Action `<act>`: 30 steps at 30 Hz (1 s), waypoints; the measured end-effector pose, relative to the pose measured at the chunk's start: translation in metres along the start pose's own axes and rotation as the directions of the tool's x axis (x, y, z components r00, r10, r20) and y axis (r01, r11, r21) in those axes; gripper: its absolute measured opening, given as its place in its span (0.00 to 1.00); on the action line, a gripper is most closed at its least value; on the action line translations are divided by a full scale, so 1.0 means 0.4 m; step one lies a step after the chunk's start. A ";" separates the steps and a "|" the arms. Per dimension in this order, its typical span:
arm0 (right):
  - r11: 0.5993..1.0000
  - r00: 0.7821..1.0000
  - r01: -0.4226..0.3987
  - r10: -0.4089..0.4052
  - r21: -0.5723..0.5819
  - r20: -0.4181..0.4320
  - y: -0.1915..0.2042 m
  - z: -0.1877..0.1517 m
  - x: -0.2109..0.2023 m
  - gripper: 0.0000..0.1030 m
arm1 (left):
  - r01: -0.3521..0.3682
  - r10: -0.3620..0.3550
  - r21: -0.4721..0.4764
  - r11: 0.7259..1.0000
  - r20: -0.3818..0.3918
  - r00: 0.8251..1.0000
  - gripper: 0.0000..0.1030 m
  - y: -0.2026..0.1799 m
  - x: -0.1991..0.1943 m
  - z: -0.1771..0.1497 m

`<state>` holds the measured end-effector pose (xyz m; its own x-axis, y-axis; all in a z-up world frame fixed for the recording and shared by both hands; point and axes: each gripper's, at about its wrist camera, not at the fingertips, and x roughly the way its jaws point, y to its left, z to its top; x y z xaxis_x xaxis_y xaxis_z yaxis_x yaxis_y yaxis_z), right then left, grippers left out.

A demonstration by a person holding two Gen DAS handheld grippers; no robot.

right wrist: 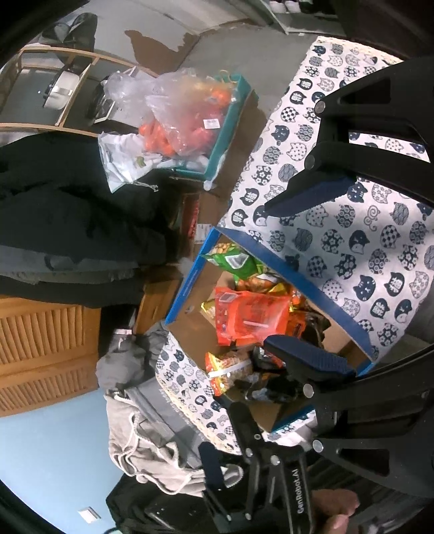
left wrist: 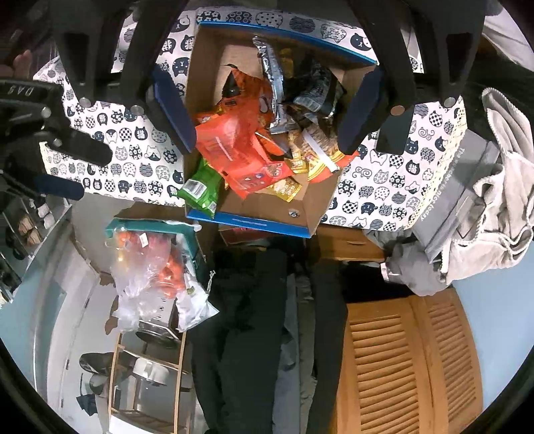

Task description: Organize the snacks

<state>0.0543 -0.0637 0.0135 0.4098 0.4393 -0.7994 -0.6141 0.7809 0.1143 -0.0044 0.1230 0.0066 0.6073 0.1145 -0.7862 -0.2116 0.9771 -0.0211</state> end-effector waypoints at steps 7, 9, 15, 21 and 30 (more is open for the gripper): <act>1.000 1.000 -0.009 0.009 0.019 0.008 -0.024 -0.014 -0.013 0.70 | -0.005 0.005 0.005 1.000 0.003 1.000 0.85 -0.015 0.002 0.004; 1.000 1.000 -0.010 0.010 0.026 0.007 -0.030 -0.017 -0.013 0.70 | -0.009 0.009 0.009 1.000 -0.003 1.000 0.85 -0.020 0.007 0.003; 0.999 1.000 -0.012 0.012 0.037 0.001 -0.042 -0.023 -0.009 0.70 | -0.005 0.005 0.026 1.000 -0.017 1.000 0.85 -0.036 0.016 0.000; 0.999 1.000 -0.015 0.016 0.050 -0.004 -0.055 -0.029 -0.011 0.70 | -0.006 0.007 0.039 0.999 -0.015 1.000 0.85 -0.048 0.013 -0.002; 0.998 1.000 -0.015 0.015 0.053 -0.002 -0.058 -0.031 -0.012 0.70 | -0.011 0.012 0.038 0.999 -0.014 1.000 0.85 -0.052 0.011 -0.001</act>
<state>0.0583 -0.0896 0.0073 0.3996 0.4501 -0.7986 -0.5831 0.7970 0.1574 0.0022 0.1031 0.0033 0.5936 0.1236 -0.7952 -0.1893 0.9819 0.0113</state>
